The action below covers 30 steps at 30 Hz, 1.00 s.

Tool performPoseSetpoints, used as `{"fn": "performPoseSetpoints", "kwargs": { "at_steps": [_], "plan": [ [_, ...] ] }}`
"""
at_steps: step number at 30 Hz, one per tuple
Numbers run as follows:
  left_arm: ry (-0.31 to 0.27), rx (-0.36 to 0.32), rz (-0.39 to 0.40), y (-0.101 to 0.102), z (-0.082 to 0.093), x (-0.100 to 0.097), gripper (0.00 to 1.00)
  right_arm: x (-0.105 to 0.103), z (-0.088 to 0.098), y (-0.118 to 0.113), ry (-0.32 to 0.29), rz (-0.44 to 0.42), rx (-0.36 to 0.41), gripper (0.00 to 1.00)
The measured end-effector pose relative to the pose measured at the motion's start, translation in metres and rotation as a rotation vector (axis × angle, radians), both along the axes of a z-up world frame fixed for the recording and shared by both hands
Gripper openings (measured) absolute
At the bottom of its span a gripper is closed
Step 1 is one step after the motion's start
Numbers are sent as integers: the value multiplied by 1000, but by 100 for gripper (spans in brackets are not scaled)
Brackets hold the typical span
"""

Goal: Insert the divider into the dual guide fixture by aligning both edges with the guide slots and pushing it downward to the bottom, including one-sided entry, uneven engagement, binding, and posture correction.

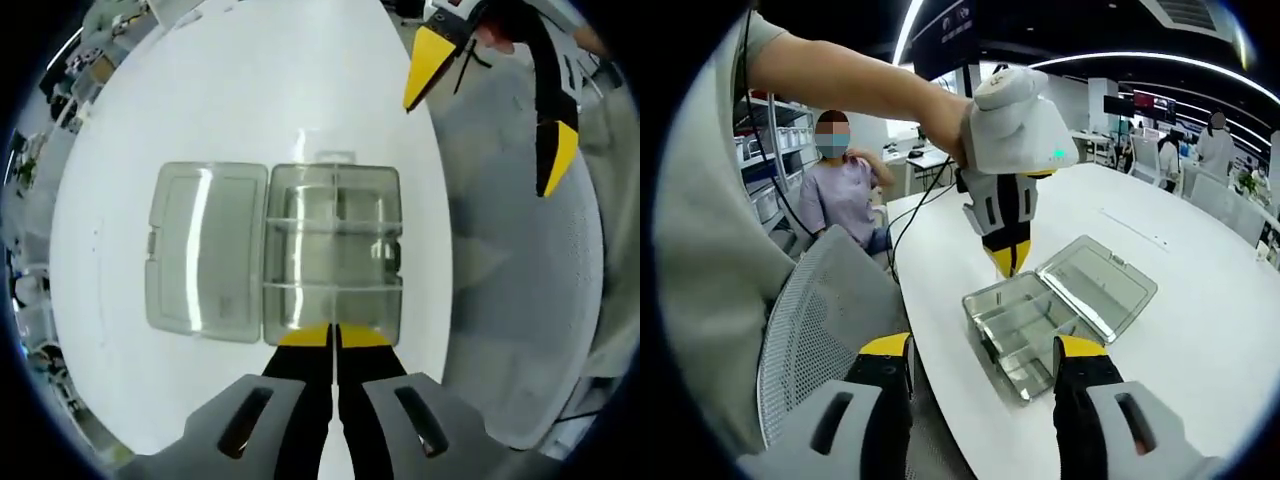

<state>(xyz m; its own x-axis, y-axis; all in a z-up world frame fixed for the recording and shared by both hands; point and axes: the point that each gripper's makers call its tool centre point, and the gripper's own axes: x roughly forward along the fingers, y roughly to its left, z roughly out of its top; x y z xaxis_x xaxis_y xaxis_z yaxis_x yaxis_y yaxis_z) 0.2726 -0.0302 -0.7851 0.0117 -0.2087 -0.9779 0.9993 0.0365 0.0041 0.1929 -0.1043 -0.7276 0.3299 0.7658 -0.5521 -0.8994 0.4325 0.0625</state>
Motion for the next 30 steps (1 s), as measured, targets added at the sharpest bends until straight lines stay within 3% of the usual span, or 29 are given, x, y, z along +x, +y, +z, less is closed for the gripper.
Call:
{"fn": "performPoseSetpoints", "kwargs": {
  "at_steps": [30],
  "plan": [
    [2, 13, -15, 2, -8, -1, 0, 0, 0, 1, 5, 8, -6, 53]
  ]
}}
